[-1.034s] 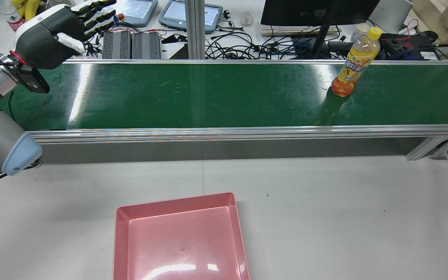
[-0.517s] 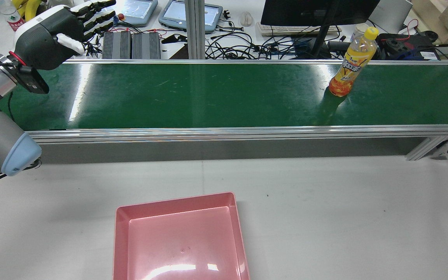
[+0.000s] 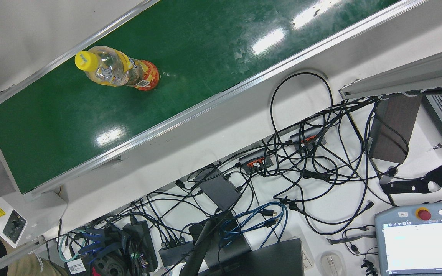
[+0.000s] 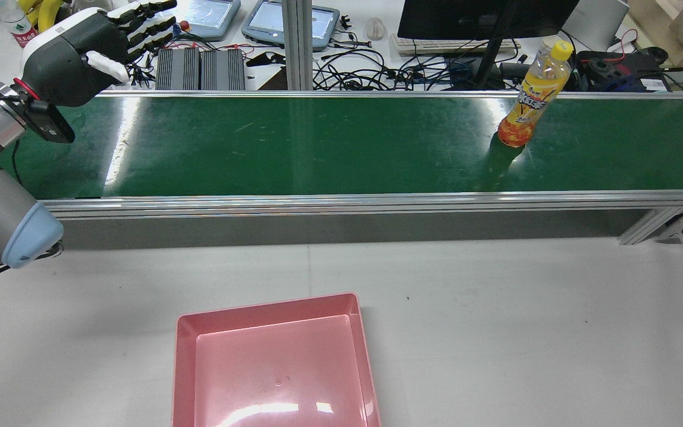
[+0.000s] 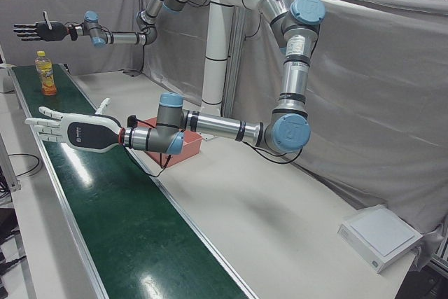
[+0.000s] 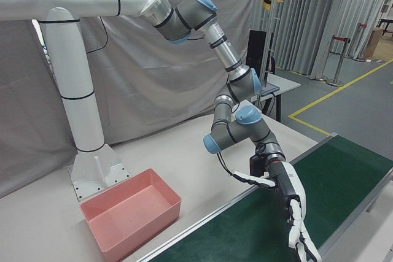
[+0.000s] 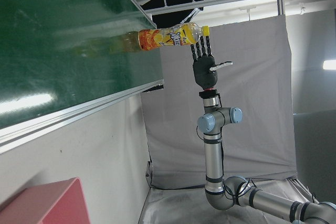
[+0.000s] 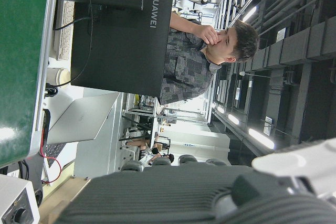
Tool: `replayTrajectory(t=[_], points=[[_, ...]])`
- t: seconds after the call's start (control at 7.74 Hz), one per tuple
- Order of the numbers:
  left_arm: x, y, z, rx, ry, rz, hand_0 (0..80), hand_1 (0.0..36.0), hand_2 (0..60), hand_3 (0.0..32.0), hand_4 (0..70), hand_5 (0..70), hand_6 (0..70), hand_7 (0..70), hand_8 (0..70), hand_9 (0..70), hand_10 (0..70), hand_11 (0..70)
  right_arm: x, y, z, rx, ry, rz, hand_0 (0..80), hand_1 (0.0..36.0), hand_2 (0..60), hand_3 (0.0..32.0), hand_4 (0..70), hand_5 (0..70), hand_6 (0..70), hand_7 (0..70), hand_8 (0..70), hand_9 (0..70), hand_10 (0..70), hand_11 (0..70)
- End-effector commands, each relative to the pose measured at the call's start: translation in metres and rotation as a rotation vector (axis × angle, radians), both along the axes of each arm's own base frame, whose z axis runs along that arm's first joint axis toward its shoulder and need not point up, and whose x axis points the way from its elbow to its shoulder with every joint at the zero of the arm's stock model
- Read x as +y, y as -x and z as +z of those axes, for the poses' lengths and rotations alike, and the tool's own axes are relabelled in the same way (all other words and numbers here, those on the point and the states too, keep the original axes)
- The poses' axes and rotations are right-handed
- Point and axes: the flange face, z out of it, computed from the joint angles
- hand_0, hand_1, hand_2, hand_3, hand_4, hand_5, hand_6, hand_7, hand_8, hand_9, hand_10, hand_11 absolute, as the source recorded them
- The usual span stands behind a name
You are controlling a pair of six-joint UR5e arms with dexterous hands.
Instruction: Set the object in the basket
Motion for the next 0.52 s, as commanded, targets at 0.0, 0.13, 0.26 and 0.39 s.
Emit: replayTrajectory(t=[0.0, 0.13, 0.26, 0.39], points=[[-0.0002, -0.0001, -0.0010, 0.000, -0.001, 0.000, 51.7, 3.4, 0.0, 1.2, 14.1, 14.4, 1.1, 0.0, 6.7, 7.5, 5.1, 8.3, 0.0000, 0.0000, 0.0000, 0.000, 0.000, 0.000, 0.0, 0.0, 0.0, 0.0, 0.0, 0.0, 0.0, 0.0, 0.0, 0.0, 0.0, 0.0], [0.0001, 0.0001, 0.0003, -0.001, 0.002, 0.000, 51.8, 3.5, 0.0, 1.4, 14.0, 14.5, 1.1, 0.0, 6.7, 7.5, 4.9, 8.1, 0.0000, 0.0000, 0.0000, 0.000, 0.000, 0.000, 0.0, 0.0, 0.0, 0.0, 0.0, 0.0, 0.0, 0.0, 0.0, 0.0, 0.0, 0.0], [0.0001, 0.0001, 0.0003, -0.001, 0.002, 0.000, 51.7, 3.5, 0.0, 1.2, 14.1, 14.1, 1.0, 0.0, 6.6, 7.3, 5.0, 8.2, 0.0000, 0.0000, 0.0000, 0.000, 0.000, 0.000, 0.0, 0.0, 0.0, 0.0, 0.0, 0.0, 0.0, 0.0, 0.0, 0.0, 0.0, 0.0], [0.0000, 0.0000, -0.0004, -0.002, 0.003, 0.000, 51.8, 3.6, 0.0, 1.2, 14.1, 14.0, 1.0, 0.0, 6.3, 6.8, 5.0, 8.2, 0.0002, 0.0000, 0.0002, 0.000, 0.001, 0.000, 0.0, 0.0, 0.0, 0.0, 0.0, 0.0, 0.0, 0.0, 0.0, 0.0, 0.0, 0.0]])
